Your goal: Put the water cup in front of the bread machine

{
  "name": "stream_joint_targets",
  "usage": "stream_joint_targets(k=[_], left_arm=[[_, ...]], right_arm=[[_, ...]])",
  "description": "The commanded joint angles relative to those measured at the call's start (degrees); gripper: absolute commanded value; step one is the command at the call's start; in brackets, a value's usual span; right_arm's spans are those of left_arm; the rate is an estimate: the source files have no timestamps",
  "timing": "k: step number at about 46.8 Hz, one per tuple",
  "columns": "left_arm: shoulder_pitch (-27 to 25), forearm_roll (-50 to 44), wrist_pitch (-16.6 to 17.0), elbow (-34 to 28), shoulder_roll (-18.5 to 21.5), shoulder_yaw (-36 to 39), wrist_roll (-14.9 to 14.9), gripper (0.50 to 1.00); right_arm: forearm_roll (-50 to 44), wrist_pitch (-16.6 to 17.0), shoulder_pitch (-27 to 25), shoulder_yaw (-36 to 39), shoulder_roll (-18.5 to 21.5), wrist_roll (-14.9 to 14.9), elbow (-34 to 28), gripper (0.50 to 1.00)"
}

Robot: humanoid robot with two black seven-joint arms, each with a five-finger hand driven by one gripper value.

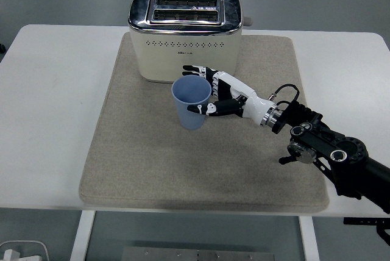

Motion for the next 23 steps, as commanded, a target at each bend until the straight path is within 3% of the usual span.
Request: stream_joint_targets(k=[1, 23], left_arm=[[0.0, 0.0, 0.0, 0.0, 0.0, 0.0, 0.0, 1.000], [0.0, 0.0, 0.0, 0.0, 0.0, 0.0, 0.0, 1.000]], right_arm=[[-0.1, 0.5, 0.0, 0.0, -0.6, 0.1, 0.1, 0.928], [0.0, 3.3, 0.0, 0.0, -3.5, 0.3, 0.1, 0.928]])
